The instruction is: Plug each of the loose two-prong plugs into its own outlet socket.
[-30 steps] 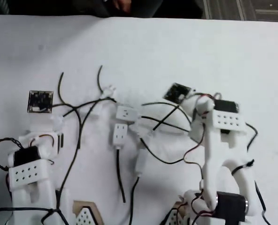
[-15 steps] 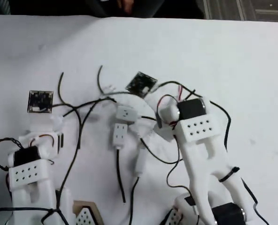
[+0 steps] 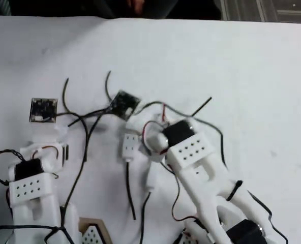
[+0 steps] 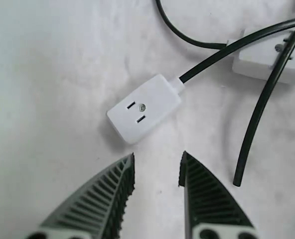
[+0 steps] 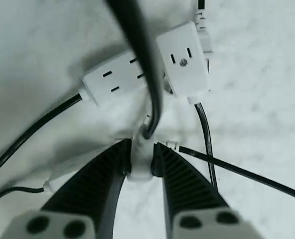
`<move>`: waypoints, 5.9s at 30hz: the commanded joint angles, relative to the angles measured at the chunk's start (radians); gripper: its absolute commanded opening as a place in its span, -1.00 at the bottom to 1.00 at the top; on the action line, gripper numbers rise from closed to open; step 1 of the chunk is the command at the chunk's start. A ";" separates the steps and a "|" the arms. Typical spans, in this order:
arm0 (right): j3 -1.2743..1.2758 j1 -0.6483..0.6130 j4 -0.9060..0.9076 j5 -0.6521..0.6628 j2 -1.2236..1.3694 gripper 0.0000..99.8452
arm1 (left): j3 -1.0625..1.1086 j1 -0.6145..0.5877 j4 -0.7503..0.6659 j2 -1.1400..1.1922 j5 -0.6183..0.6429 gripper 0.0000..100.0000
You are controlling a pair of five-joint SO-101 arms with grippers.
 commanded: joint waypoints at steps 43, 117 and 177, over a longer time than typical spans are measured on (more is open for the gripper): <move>0.037 0.371 0.179 -0.459 -0.568 -0.96 | -0.459 0.671 0.127 0.561 0.348 -0.39; 0.333 0.087 -0.216 -0.451 -0.559 -0.96 | -0.321 -0.064 0.109 0.421 -0.160 -0.50; 0.416 -0.107 -1.063 -0.448 0.117 -0.97 | -0.227 -0.085 0.006 0.427 -0.107 -0.51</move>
